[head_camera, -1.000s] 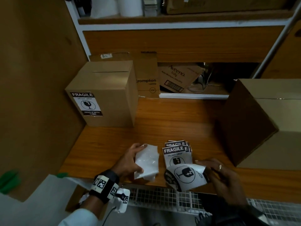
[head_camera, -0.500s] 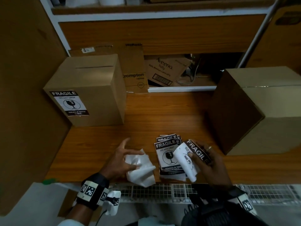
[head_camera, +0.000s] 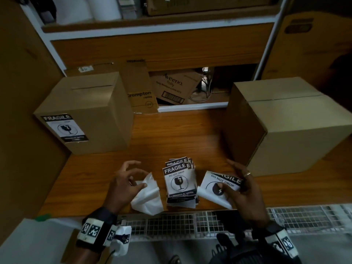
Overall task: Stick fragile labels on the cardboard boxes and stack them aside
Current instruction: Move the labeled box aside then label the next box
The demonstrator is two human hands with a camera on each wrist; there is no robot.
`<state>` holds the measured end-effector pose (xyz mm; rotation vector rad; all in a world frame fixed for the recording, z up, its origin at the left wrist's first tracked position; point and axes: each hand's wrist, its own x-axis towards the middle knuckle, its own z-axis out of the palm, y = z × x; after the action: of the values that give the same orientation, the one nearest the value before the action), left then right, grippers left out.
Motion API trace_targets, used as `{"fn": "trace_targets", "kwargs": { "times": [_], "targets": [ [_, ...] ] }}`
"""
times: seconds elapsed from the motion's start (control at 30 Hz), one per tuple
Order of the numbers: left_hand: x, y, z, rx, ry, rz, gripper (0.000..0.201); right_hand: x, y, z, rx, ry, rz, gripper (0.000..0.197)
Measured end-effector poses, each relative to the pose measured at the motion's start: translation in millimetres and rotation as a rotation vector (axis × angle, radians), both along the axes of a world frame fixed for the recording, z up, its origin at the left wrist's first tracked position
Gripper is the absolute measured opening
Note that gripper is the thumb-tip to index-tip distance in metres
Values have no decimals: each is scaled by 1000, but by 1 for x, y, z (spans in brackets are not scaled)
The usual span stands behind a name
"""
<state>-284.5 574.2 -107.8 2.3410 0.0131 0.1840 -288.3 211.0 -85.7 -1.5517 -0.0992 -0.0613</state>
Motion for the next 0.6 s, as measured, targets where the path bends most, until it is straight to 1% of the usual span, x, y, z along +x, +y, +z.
{"fn": "trace_targets", "kwargs": {
  "times": [0.1, 0.2, 0.3, 0.37, 0.47, 0.53, 0.6],
  "targets": [
    [0, -43, 22, -20, -68, -21, 34, 0, -23, 1, 8, -5, -23, 46],
    [3, -98, 35, -132, -116, -130, 27, 2, -51, 1, 42, -24, -53, 26],
    [11, -151, 42, -216, -123, -211, 25, 4, -81, 3, -13, -81, -41, 9],
    [17, -181, 44, -242, -136, -248, 24, 7, -101, 7, -19, -124, -39, 7],
    [24, -218, 54, -263, -150, -275, 25, 15, -129, 18, -18, -195, -44, 10],
    [29, -239, 65, -260, -186, -289, 32, 24, -144, 27, -25, -242, -57, 12],
    [37, -259, 80, -227, -232, -302, 43, 38, -157, 36, -26, -261, -71, 7]
  ]
}}
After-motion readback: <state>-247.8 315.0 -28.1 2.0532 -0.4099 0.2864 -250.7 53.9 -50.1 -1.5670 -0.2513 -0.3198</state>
